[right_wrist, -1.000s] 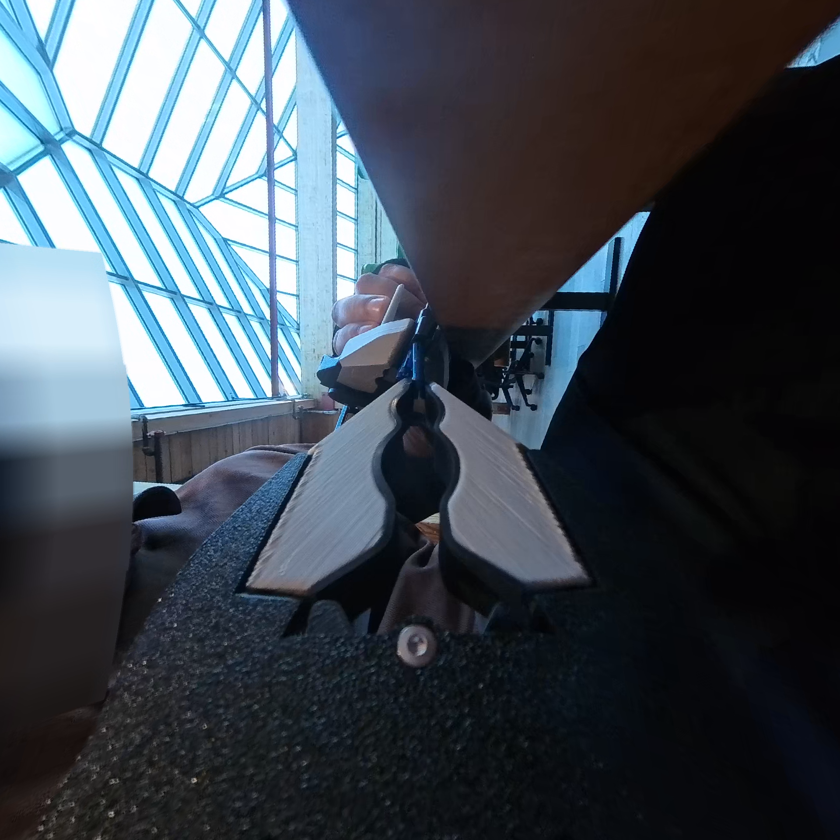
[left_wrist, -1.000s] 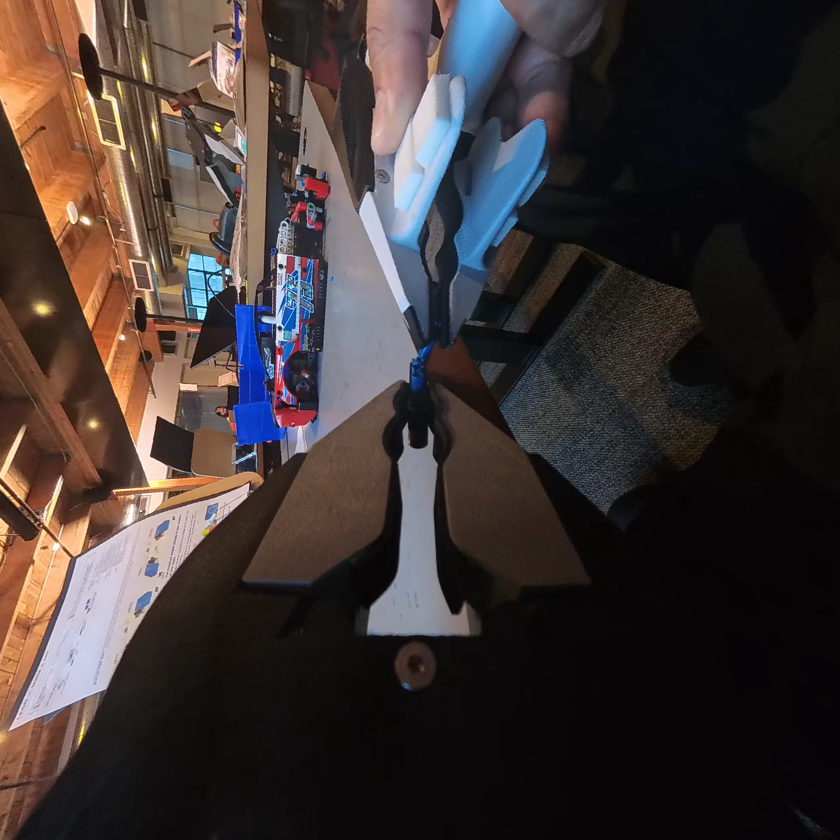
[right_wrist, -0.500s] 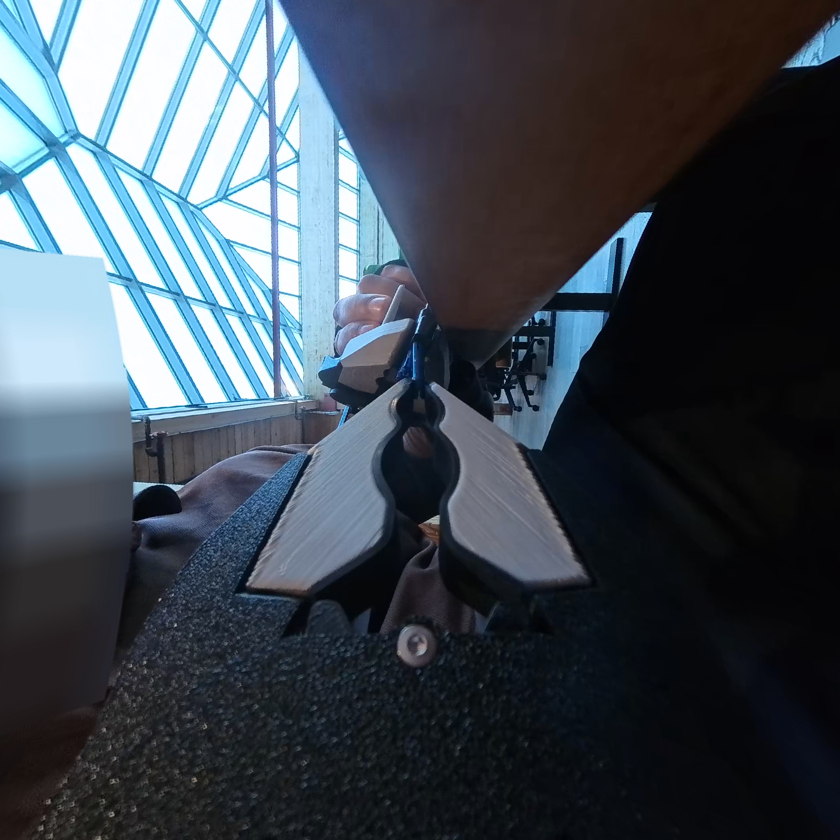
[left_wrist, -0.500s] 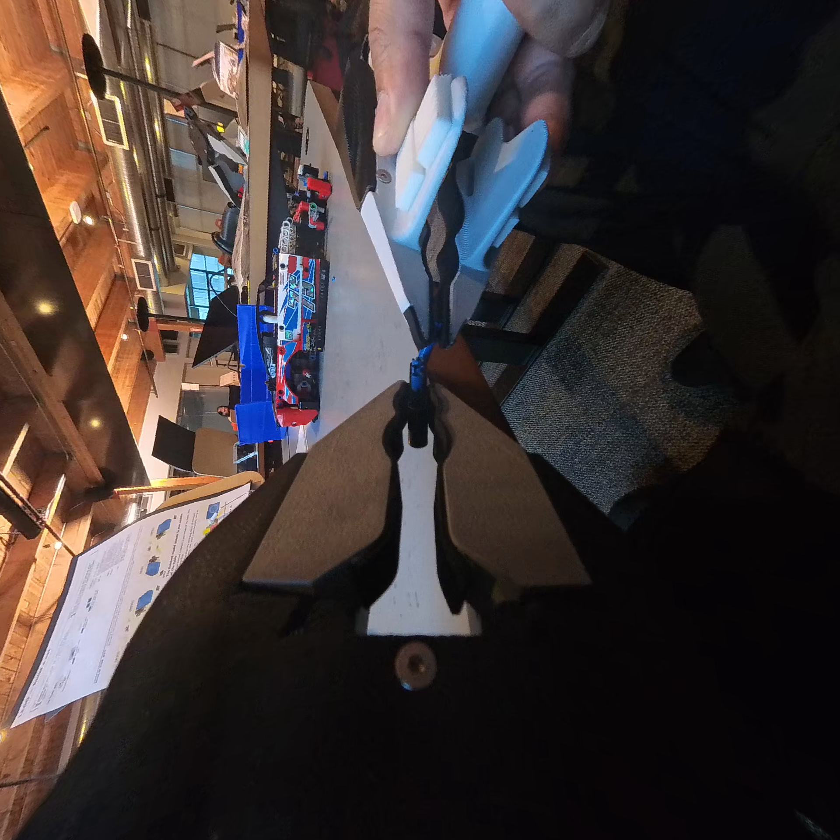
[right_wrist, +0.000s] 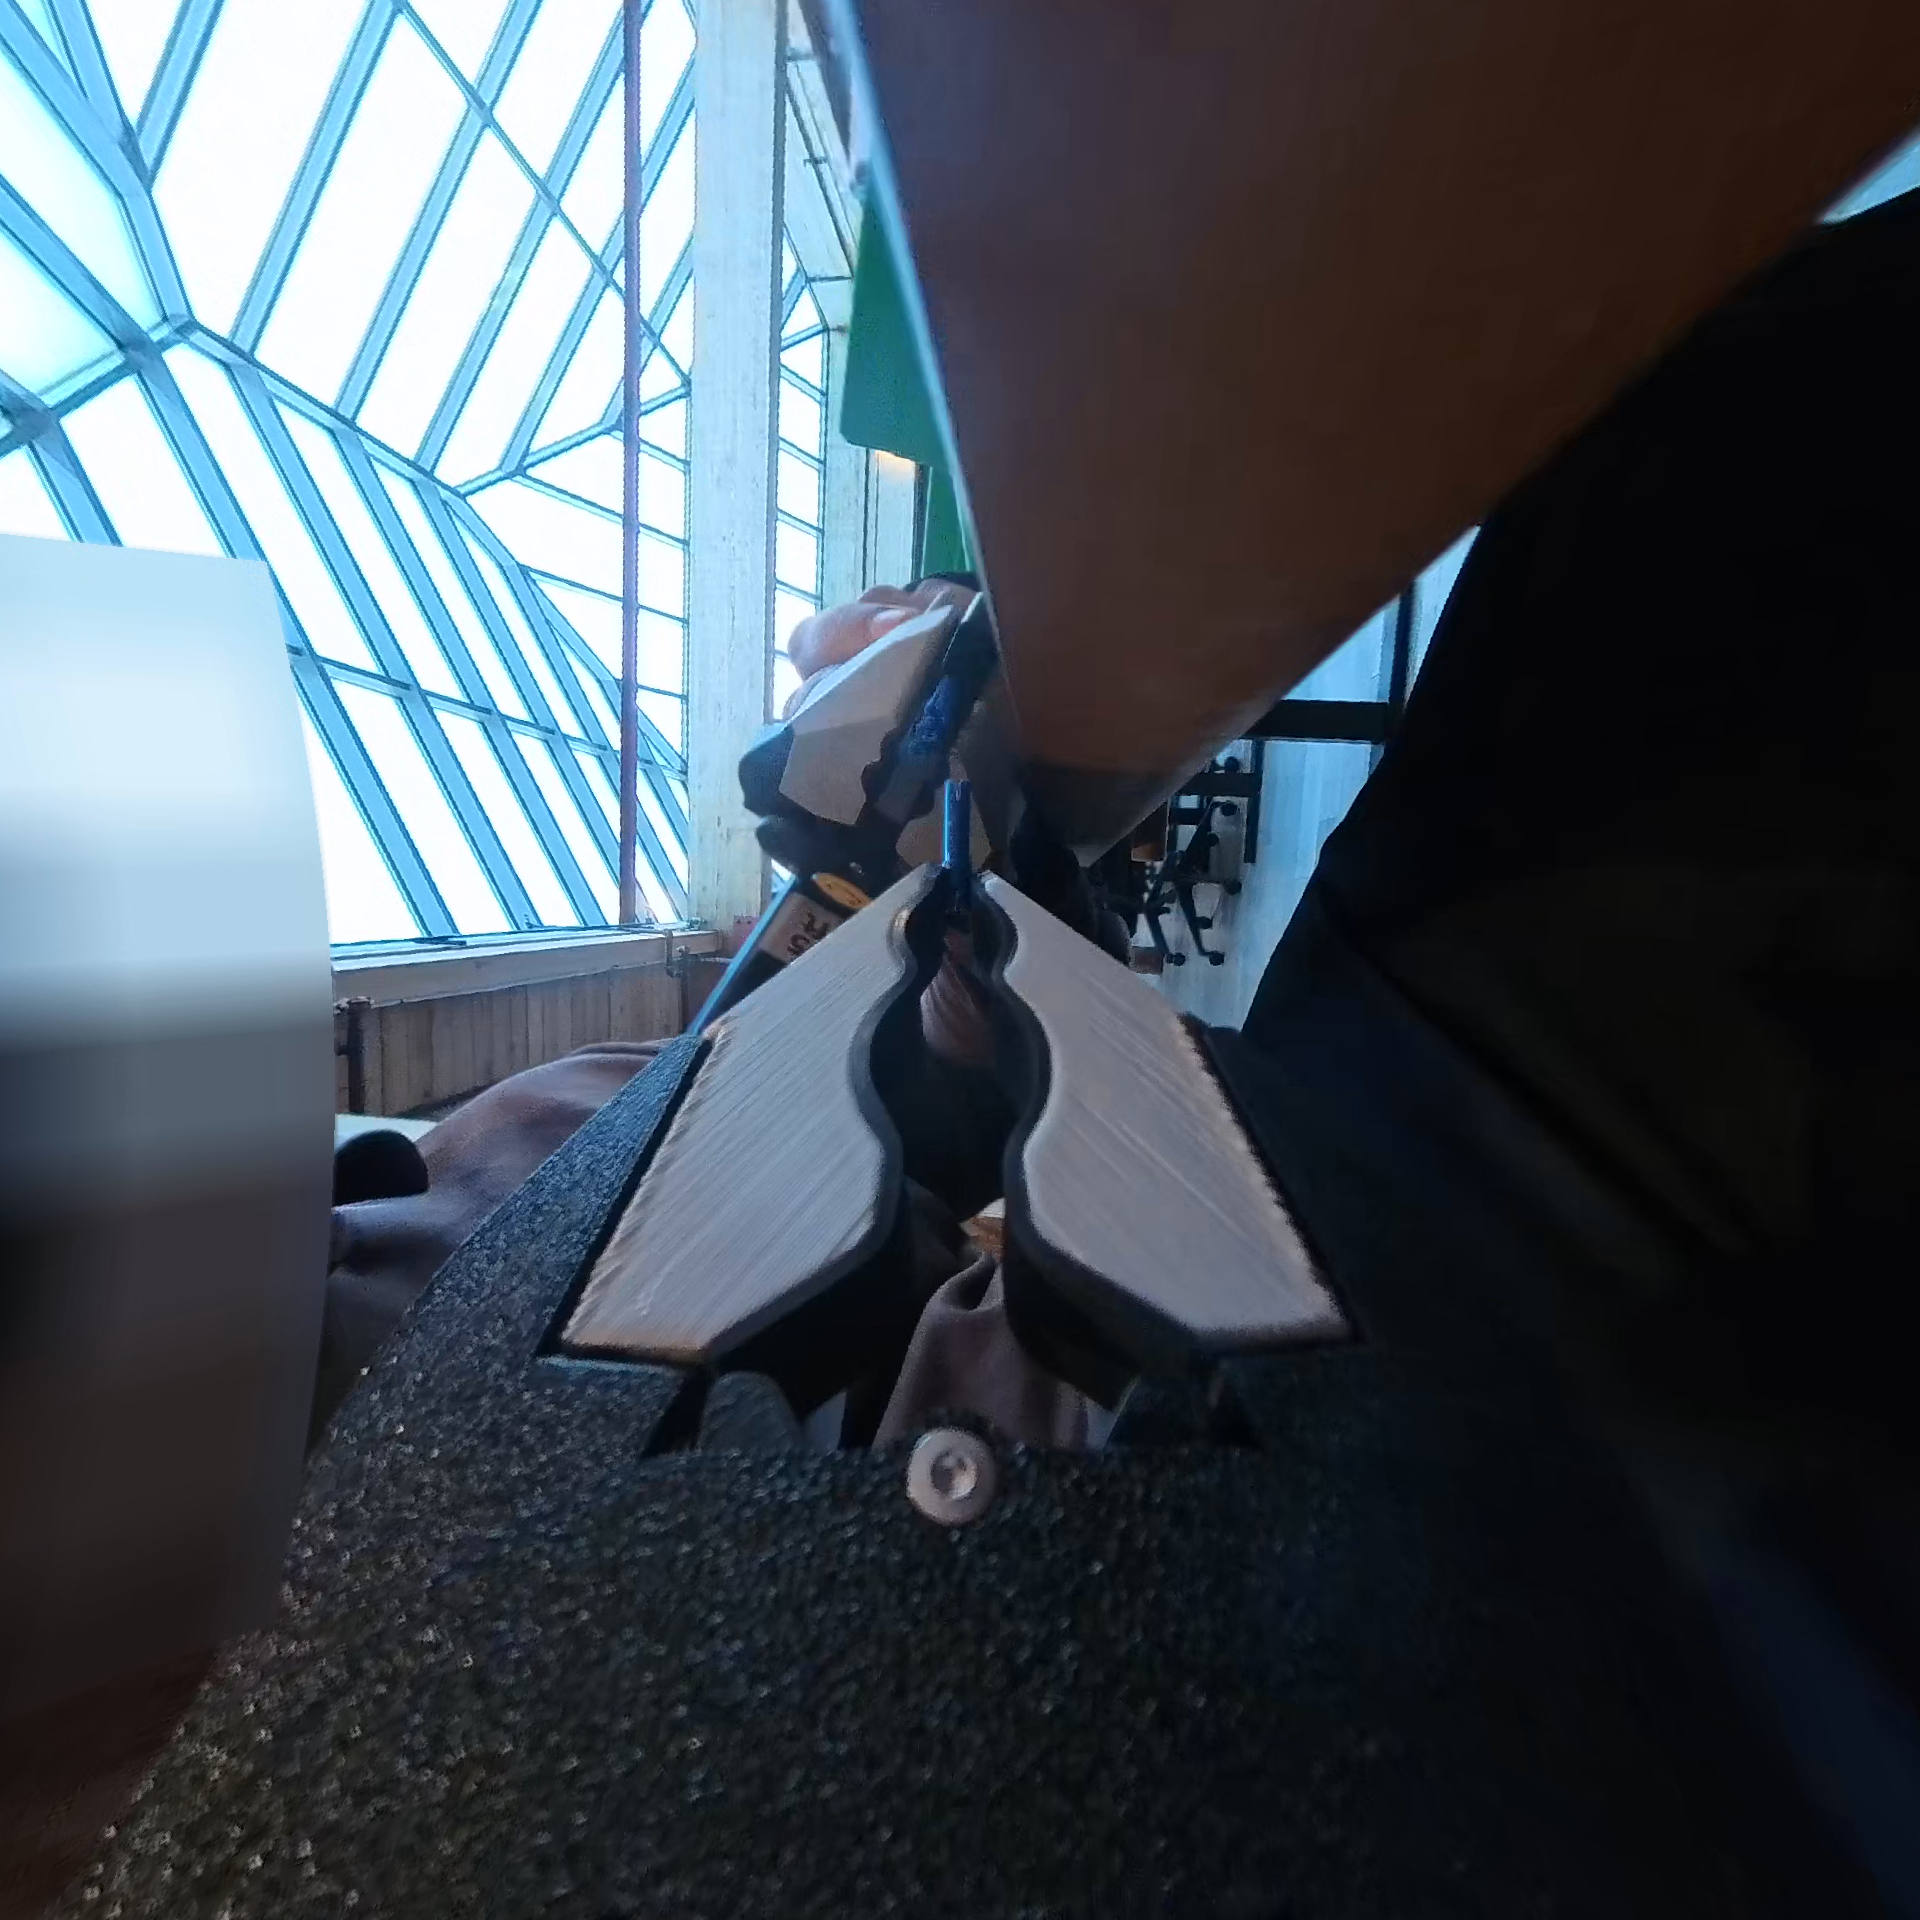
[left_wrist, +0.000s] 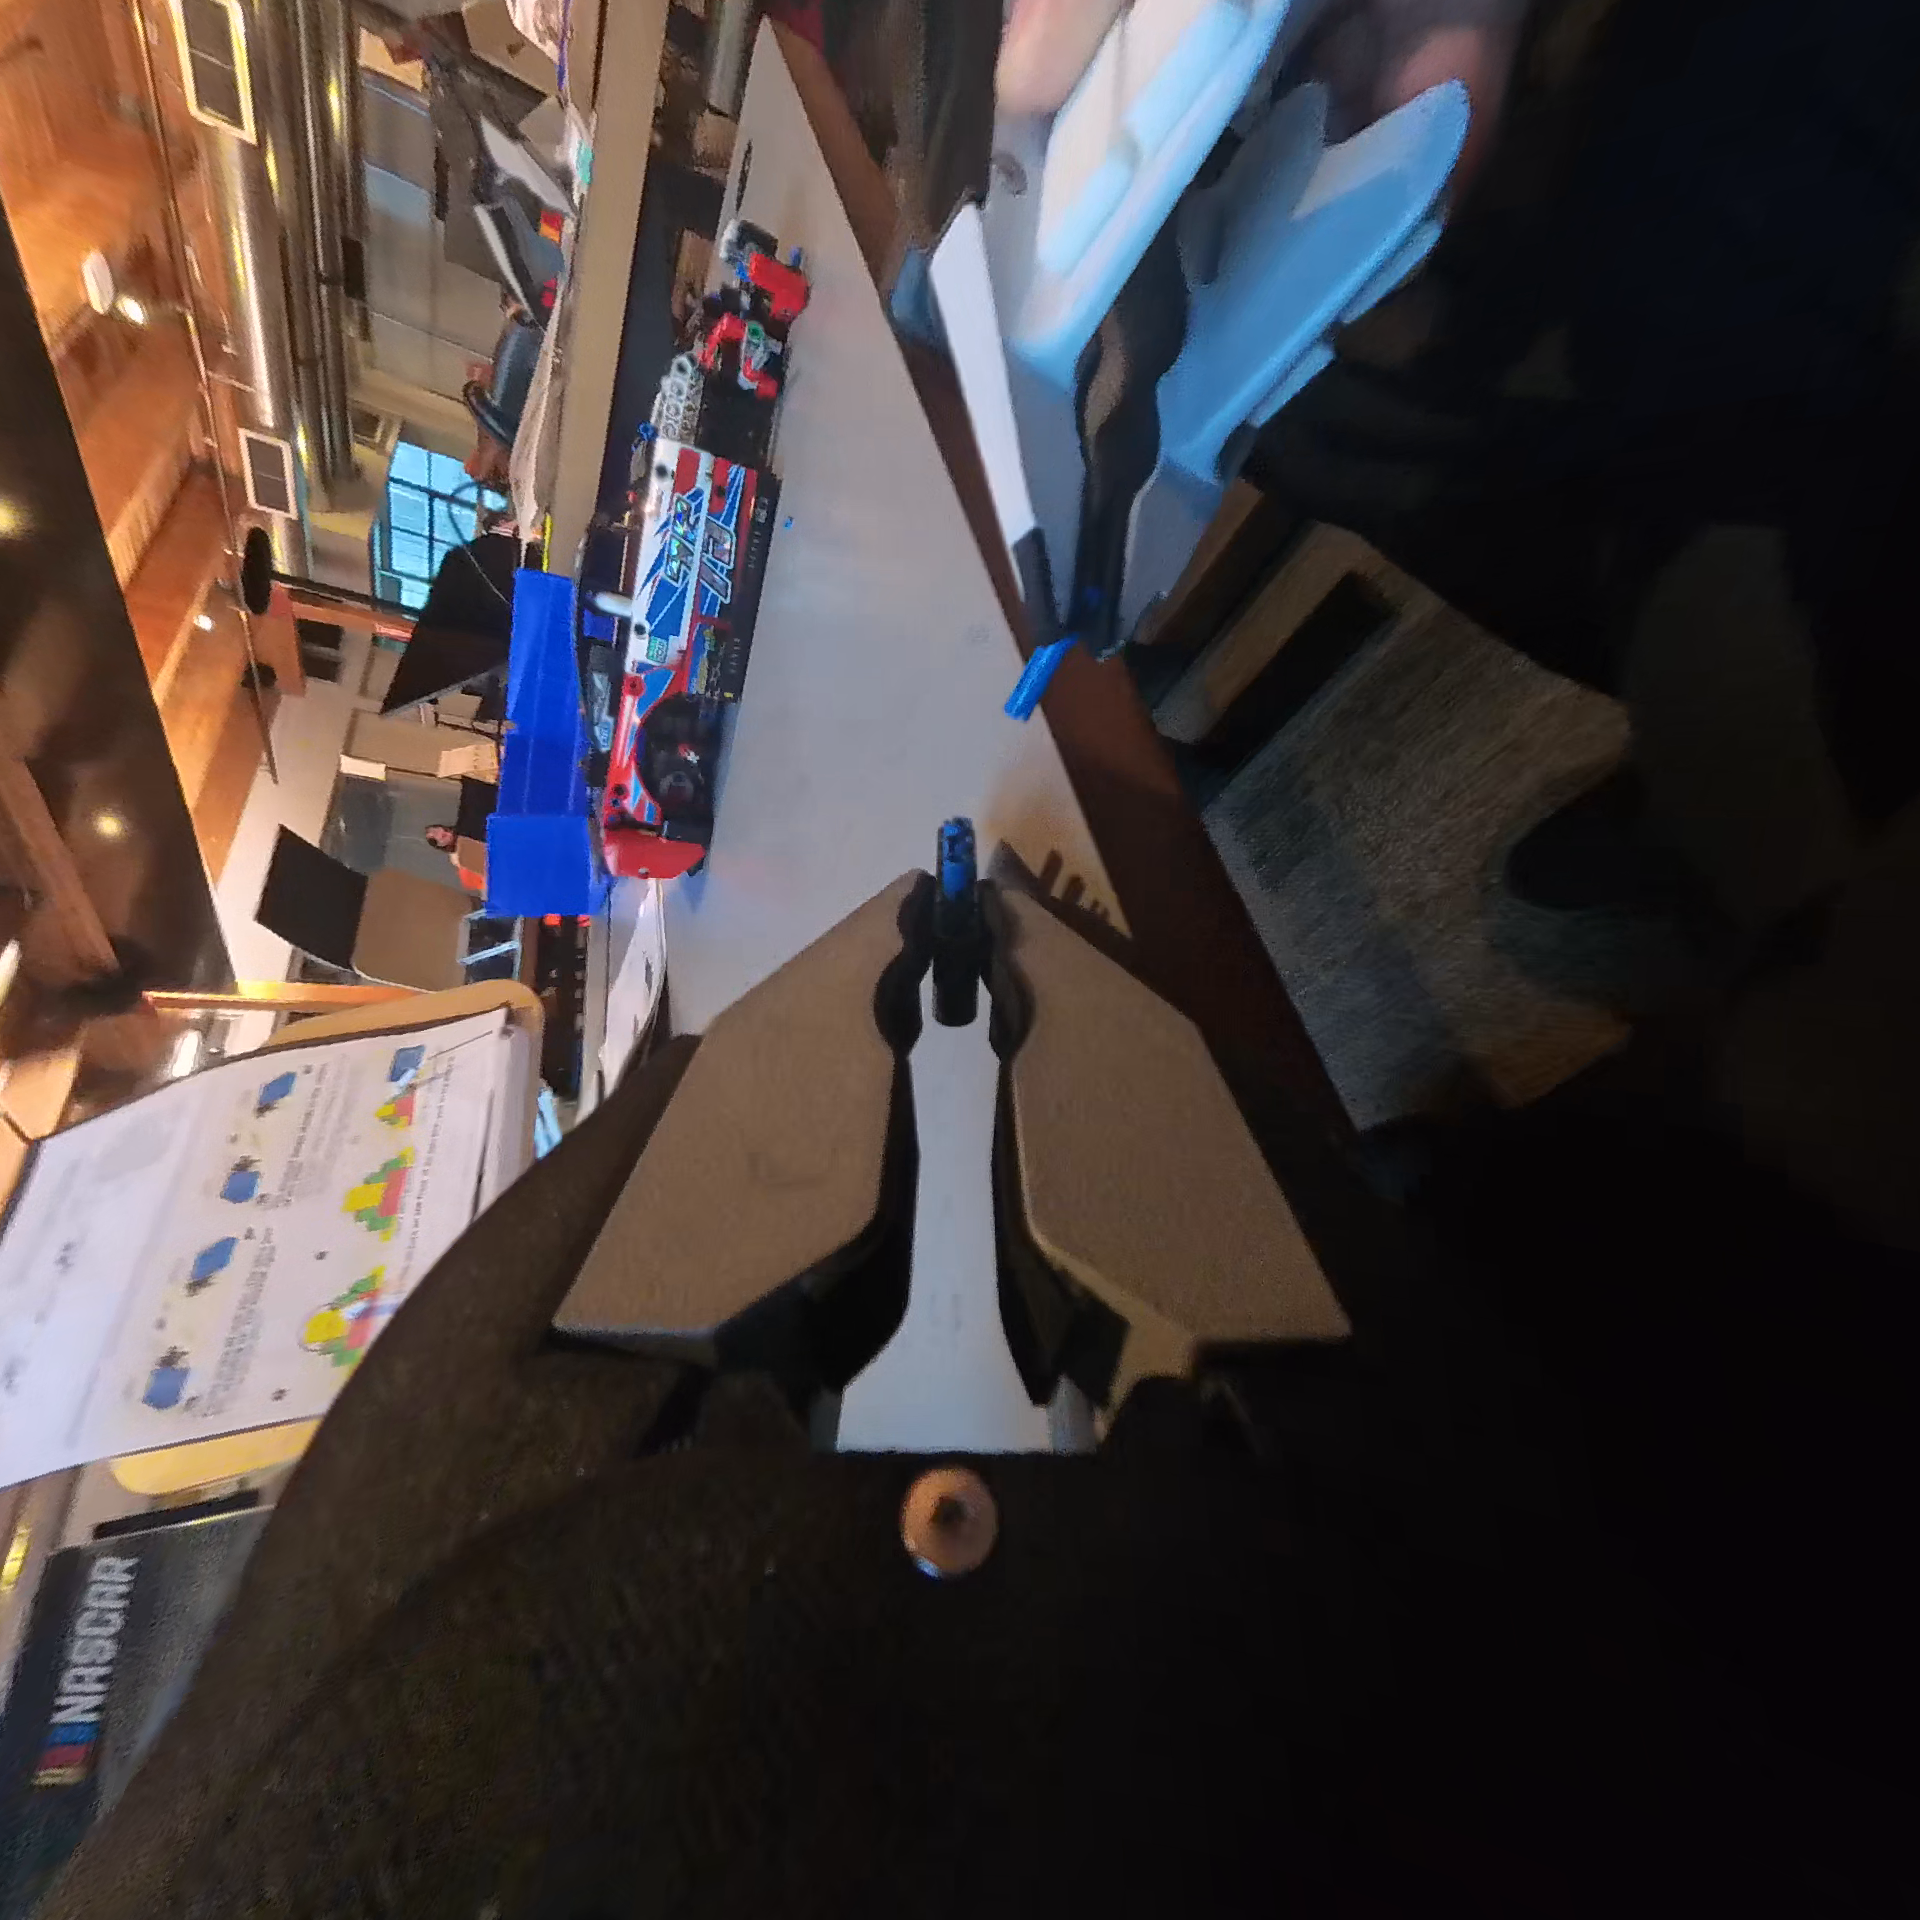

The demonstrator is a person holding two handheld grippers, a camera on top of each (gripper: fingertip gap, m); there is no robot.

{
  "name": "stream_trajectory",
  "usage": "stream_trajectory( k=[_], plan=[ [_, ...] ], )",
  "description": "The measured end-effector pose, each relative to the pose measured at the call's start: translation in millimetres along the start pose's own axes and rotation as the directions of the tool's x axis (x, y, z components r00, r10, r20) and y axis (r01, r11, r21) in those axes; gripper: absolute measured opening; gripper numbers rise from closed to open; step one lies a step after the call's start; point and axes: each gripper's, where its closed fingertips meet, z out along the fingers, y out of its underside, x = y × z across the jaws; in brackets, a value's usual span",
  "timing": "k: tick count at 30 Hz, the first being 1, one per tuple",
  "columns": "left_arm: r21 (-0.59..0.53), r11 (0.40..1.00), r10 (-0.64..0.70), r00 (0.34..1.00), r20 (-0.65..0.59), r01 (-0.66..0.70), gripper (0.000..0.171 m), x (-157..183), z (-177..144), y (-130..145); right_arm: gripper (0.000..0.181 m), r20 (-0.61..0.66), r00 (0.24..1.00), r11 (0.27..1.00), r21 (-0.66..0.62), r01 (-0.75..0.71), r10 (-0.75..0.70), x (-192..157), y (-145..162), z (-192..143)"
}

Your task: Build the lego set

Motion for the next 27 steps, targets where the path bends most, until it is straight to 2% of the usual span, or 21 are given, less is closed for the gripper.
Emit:
stream_trajectory(
  k=[12,19,22,27],
  plan=[
    [0.072,0.989,-0.113,0.981,-0.160,0.126,0.005,5.9,-6.4,-5.3,0.002,-0.026,0.996,0.996,0.018,0.086,-0.085,-7.7,-1.8,-9.6],
    [0.020,0.981,-0.179,0.937,-0.300,0.194,0.009,8.3,-8.6,-0.2,0.003,-0.035,0.995,0.995,0.007,0.095,-0.094,-6.2,0.1,-7.1],
    [-0.007,0.964,-0.253,0.908,-0.333,0.266,0.027,2.2,-8.6,1.2,0.002,-0.037,0.994,0.995,0.001,0.101,-0.101,-6.3,1.6,-6.2],
    [-0.028,0.948,-0.304,0.874,-0.380,0.317,0.059,0.5,-17.8,-0.2,0.002,-0.038,0.993,0.993,0.009,0.114,-0.113,-8.3,-1.0,-9.8]
  ],
)
